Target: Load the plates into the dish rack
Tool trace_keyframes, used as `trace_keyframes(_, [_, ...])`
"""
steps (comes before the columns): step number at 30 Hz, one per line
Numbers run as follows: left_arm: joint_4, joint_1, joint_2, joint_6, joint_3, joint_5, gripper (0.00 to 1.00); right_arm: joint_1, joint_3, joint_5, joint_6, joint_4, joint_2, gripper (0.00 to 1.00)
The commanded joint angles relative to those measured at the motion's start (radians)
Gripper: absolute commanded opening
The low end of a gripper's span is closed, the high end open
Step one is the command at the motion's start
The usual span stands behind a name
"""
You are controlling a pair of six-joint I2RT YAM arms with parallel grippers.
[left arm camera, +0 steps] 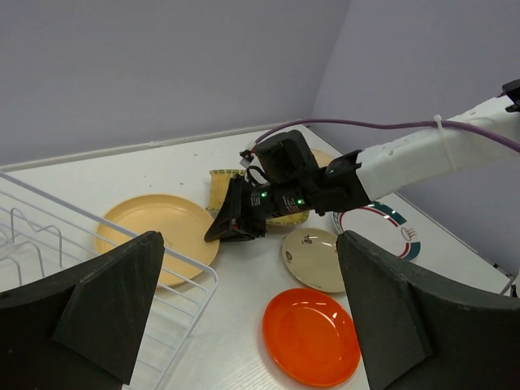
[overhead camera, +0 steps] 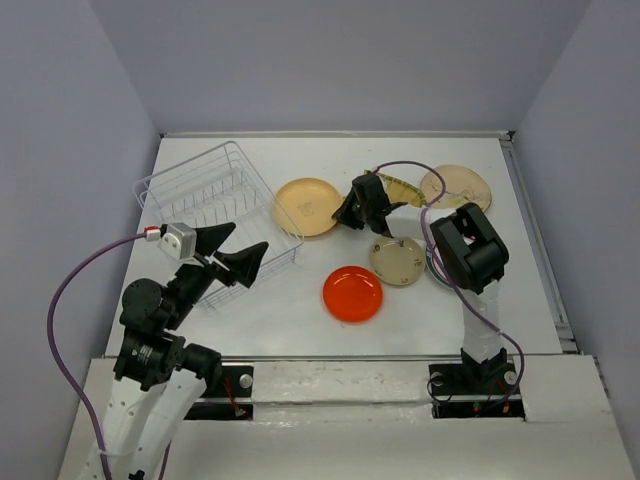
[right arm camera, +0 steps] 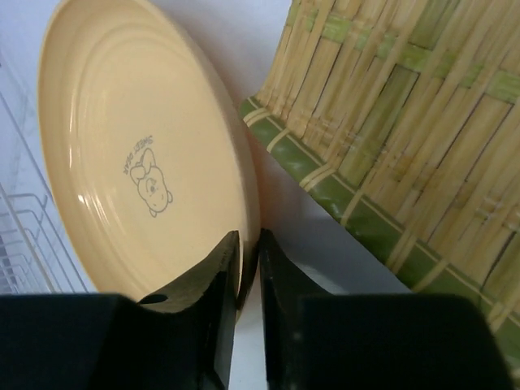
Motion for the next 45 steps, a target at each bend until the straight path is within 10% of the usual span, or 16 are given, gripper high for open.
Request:
trace_keyframes(1, [0.044, 0.003, -0.01, 0.01, 0.007, -0.001, 0.99, 0.005, 0.08, 0.022, -0.011, 0.025, -0.003, 0.15])
trace_keyframes(11, [0.049, 0.006, -0.009, -0.005, 0.007, -0.027, 0.99, 0.025, 0.24, 0.148, -0.112, -0.101, -0.029, 0.07])
trace_keyframes(28, [-0.043, -0.016, 0.002, -0.054, 0.148, -0.344, 0.99, 0.265, 0.749, 0.85, -0.564, -0.394, -0.07, 0.07])
trace_keyframes(45, [-0.071, -0.034, -0.072, -0.002, 0.179, -0.434, 0.99, 0.411, 0.426, 0.351, -0.389, -0.258, -0.096, 0.07])
